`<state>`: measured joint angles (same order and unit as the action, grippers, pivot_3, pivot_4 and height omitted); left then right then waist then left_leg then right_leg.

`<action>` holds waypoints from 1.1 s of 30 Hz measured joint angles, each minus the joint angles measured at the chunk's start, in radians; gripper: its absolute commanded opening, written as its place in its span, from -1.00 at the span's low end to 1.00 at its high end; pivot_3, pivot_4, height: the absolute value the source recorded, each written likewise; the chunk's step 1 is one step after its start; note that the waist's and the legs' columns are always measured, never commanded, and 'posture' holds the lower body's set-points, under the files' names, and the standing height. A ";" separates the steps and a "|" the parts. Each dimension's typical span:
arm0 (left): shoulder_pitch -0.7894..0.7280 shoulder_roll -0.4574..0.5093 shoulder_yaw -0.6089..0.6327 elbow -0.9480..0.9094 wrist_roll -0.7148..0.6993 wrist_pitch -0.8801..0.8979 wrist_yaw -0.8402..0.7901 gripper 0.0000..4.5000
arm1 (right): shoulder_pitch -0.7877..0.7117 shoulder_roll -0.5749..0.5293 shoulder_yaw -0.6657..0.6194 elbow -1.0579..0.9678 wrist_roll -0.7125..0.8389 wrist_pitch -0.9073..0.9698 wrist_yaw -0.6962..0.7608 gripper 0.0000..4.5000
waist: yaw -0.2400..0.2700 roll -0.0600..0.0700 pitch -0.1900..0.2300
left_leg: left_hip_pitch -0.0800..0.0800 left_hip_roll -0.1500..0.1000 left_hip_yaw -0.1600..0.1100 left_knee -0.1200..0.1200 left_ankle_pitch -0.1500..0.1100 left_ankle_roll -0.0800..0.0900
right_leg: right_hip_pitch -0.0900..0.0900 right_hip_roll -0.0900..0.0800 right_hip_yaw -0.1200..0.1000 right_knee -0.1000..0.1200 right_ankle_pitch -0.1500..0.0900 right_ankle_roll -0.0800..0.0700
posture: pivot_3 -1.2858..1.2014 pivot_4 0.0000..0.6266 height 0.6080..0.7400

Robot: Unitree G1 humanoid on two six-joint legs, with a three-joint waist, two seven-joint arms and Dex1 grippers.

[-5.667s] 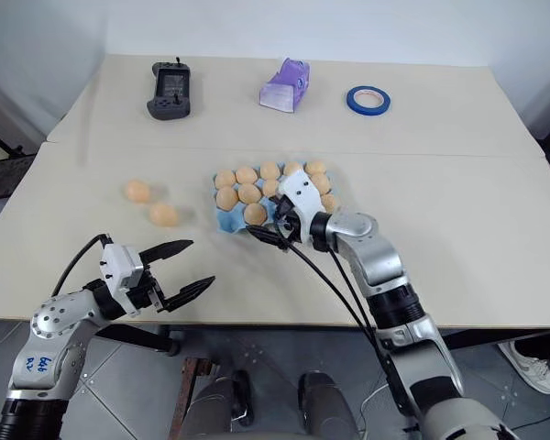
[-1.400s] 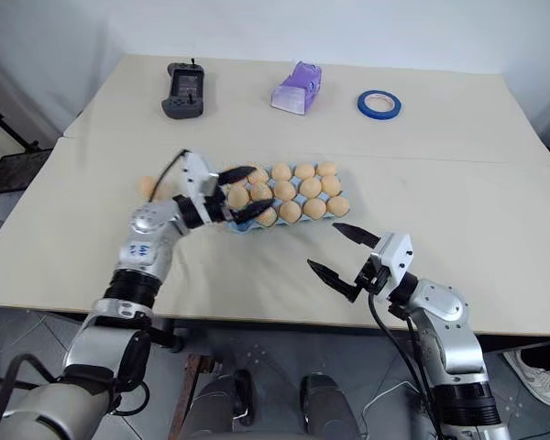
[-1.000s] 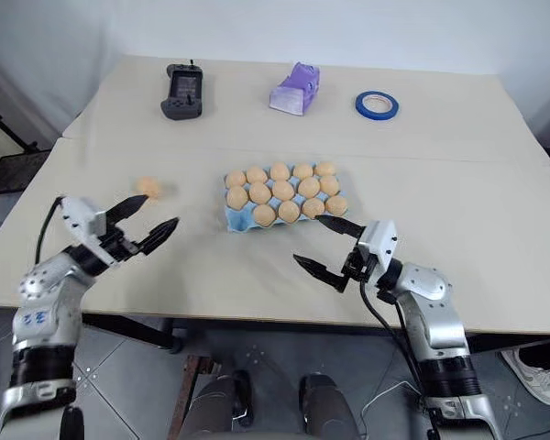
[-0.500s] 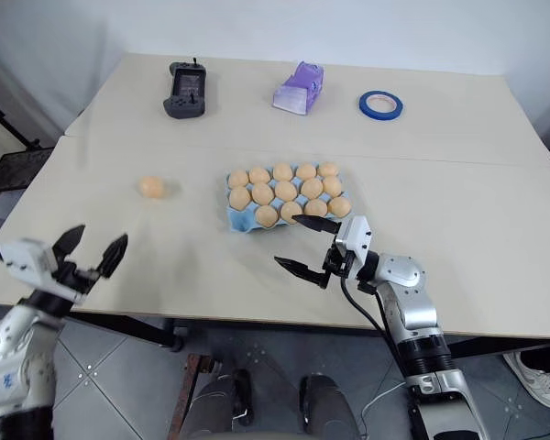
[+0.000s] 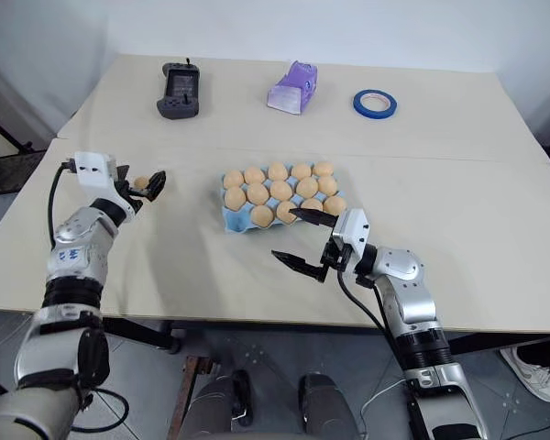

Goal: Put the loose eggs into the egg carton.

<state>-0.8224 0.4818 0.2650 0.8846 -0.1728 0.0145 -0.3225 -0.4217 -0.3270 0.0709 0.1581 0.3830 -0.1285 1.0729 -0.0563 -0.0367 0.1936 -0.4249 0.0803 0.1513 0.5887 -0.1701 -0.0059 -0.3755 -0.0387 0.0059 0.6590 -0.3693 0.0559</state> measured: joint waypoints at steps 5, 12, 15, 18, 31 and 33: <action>-0.052 0.000 -0.003 0.159 0.019 -0.022 0.028 0.71 | 0.022 -0.004 -0.001 -0.034 0.000 0.015 -0.027 1.00 | 0.001 -0.001 0.000 | -0.001 0.000 0.000 0.001 -0.001 -0.001 | -0.001 0.000 0.000 0.000 0.000 0.000 | 0.03 -0.52 1.00; -0.066 0.004 -0.004 0.189 0.018 -0.067 -0.030 -0.13 | 0.038 -0.005 -0.001 -0.055 0.000 0.022 -0.052 1.00 | 0.002 -0.001 0.001 | -0.001 0.000 0.000 0.002 -0.002 -0.003 | 0.000 0.000 -0.001 0.001 0.000 0.000 | 0.03 -0.52 1.00; -0.055 0.004 -0.001 0.149 -0.009 -0.107 -0.136 -0.13 | 0.043 -0.009 -0.001 -0.057 0.000 0.023 -0.055 1.00 | 0.002 -0.001 0.001 | -0.001 0.000 0.000 0.002 -0.002 -0.004 | -0.001 0.000 -0.001 0.001 0.000 0.000 | 0.03 -0.52 1.00; 0.007 0.003 -0.021 -0.008 -0.052 -0.117 -0.313 -0.13 | 0.053 -0.015 -0.001 -0.067 0.000 0.024 -0.059 1.00 | 0.002 -0.001 0.001 | -0.001 0.000 0.001 0.001 -0.002 -0.004 | -0.001 0.000 -0.001 0.001 0.000 0.000 | 0.03 -0.52 1.00; 0.170 -0.039 -0.248 -0.433 -0.103 0.024 -0.679 -0.13 | 0.081 -0.016 -0.006 -0.073 -0.009 0.012 -0.089 1.00 | 0.002 -0.001 0.001 | 0.000 0.000 -0.001 0.003 -0.003 0.000 | 0.001 -0.001 0.000 0.003 0.000 0.000 | 0.03 -0.52 1.00; 0.164 -0.058 -0.258 -0.396 -0.086 0.007 -0.664 0.01 | 0.081 -0.008 -0.006 -0.073 -0.009 0.005 -0.104 1.00 | 0.003 -0.001 0.001 | -0.001 0.000 -0.001 0.003 -0.003 0.001 | 0.001 -0.001 0.000 0.003 0.000 0.000 | 0.03 -0.52 1.00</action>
<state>-0.6586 0.4240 0.0070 0.4890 -0.2588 0.0215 -0.9860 -0.3404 -0.3355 0.0650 0.0849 0.3740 -0.1236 0.9692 -0.0534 -0.0376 0.1941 -0.4254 0.0805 0.1502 0.5916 -0.1734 -0.0053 -0.3750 -0.0396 0.0061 0.6616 -0.3691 0.0557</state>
